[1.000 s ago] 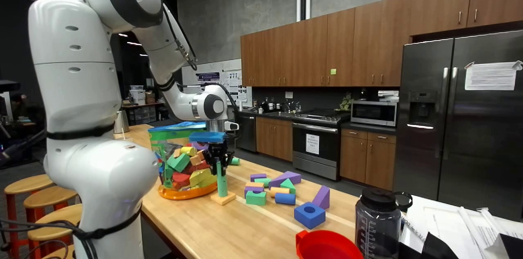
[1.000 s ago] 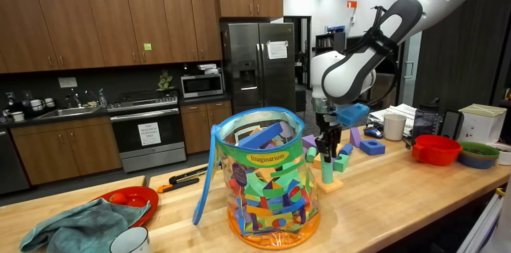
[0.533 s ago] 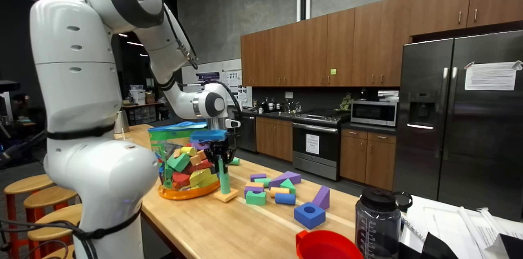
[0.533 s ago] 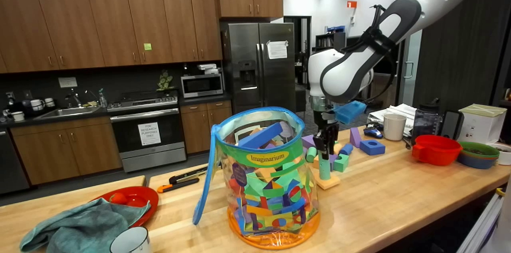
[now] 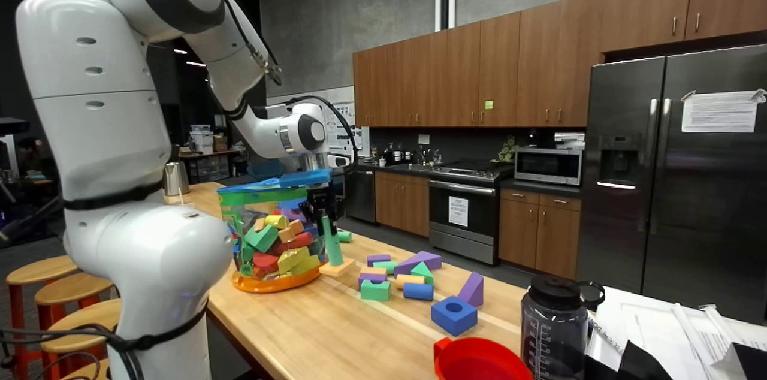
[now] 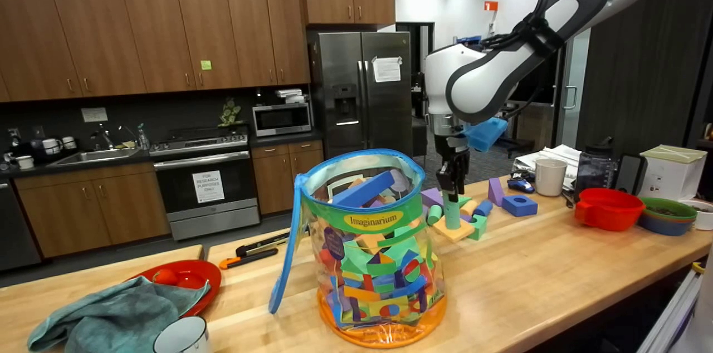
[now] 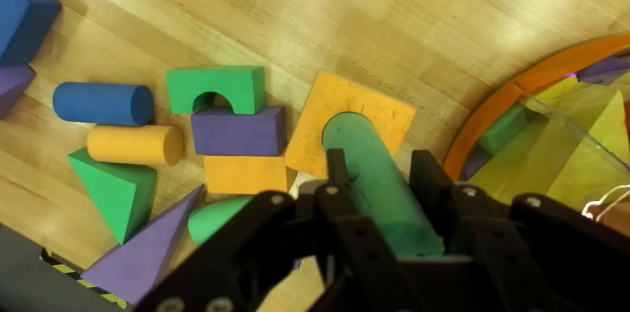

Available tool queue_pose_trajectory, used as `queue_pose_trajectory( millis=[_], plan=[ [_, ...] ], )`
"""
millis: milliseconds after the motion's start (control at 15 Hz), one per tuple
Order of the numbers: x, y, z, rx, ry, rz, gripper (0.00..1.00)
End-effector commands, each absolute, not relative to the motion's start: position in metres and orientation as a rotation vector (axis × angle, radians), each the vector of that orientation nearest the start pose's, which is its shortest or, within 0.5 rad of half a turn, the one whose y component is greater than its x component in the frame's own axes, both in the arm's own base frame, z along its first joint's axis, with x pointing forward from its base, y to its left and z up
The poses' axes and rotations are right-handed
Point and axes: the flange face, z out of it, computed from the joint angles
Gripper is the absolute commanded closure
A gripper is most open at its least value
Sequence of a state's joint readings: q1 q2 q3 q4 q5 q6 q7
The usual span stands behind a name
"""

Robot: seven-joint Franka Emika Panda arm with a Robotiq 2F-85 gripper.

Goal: Put the green cylinder in the bag.

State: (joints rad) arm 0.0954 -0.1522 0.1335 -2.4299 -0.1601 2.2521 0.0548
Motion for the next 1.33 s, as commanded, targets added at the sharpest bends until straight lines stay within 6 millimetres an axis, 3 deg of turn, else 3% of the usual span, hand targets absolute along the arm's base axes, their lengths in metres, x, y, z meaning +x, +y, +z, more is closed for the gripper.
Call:
queue_pose_trajectory(
  millis=[0, 533, 1267],
  plan=[
    [0.444, 0.112, 0.398, -3.28, -0.467, -0.019, 0.88],
    [0.43, 0.143, 0.472, -3.266, -0.534, -0.13, 0.88],
    [0.392, 0.191, 0.567, -3.246, -0.605, -0.208, 0.88]
  ],
)
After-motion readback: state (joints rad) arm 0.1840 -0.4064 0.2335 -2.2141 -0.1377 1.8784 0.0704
